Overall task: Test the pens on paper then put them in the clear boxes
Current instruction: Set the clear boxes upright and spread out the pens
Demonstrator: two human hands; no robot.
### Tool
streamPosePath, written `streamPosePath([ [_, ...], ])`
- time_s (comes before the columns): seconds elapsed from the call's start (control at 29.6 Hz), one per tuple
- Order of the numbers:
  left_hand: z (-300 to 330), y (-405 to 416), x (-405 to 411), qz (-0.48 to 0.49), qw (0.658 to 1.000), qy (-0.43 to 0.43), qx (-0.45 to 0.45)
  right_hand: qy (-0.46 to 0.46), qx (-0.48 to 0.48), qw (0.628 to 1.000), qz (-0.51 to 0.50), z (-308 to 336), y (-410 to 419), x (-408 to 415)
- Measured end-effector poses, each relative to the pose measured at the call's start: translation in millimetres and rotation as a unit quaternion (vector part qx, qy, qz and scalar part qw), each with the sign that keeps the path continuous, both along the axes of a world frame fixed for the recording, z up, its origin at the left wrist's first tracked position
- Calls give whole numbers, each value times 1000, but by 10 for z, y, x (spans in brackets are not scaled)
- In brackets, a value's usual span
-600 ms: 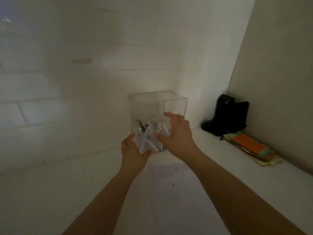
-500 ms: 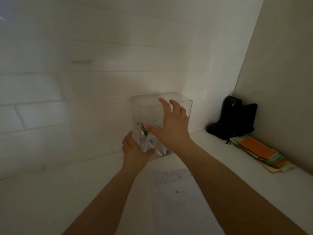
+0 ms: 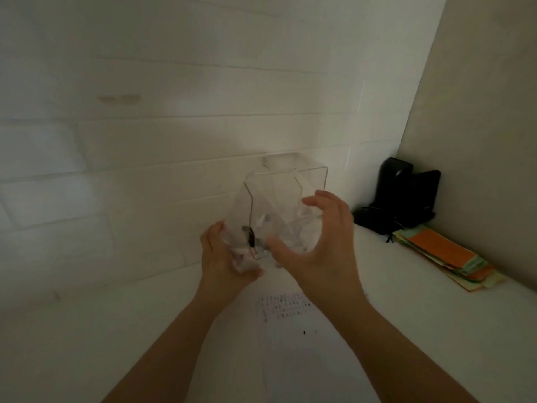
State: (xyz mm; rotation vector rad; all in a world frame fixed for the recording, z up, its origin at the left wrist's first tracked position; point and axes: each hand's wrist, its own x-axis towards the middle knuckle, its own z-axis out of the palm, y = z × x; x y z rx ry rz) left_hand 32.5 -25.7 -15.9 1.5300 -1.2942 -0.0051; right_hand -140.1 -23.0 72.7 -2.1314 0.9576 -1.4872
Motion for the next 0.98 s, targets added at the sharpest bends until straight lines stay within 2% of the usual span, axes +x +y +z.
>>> streamPosePath([
  [0.14, -2, 250, -27, 15, 988, -141, -59, -31, 127, 990, 43, -61, 148, -714],
  [0.34, 230, 356, -286, 45, 942, -332, -26, -17, 301, 949, 93, -425, -74, -1250],
  [0.47, 399, 327, -520, 68, 921, -379, -59, -35, 322, 939, 118, -547, -156, -1352],
  [0.57, 476, 292, -550, 86, 890, -439, -87, -41, 320, 938, 128, -555, -222, -1513],
  [0.71, 464, 301, -461, 70, 858, -504, -67, -15, 335, 930, 149, -602, -334, -1804],
  [0.78, 427, 306, -441, 63, 850, -521, -54, -30, 344, 925, 157, -645, -380, -1887],
  [0.98, 454, 253, -482, 96, 832, -539, -92, -99, 348, 918, 164, -773, -415, -1929],
])
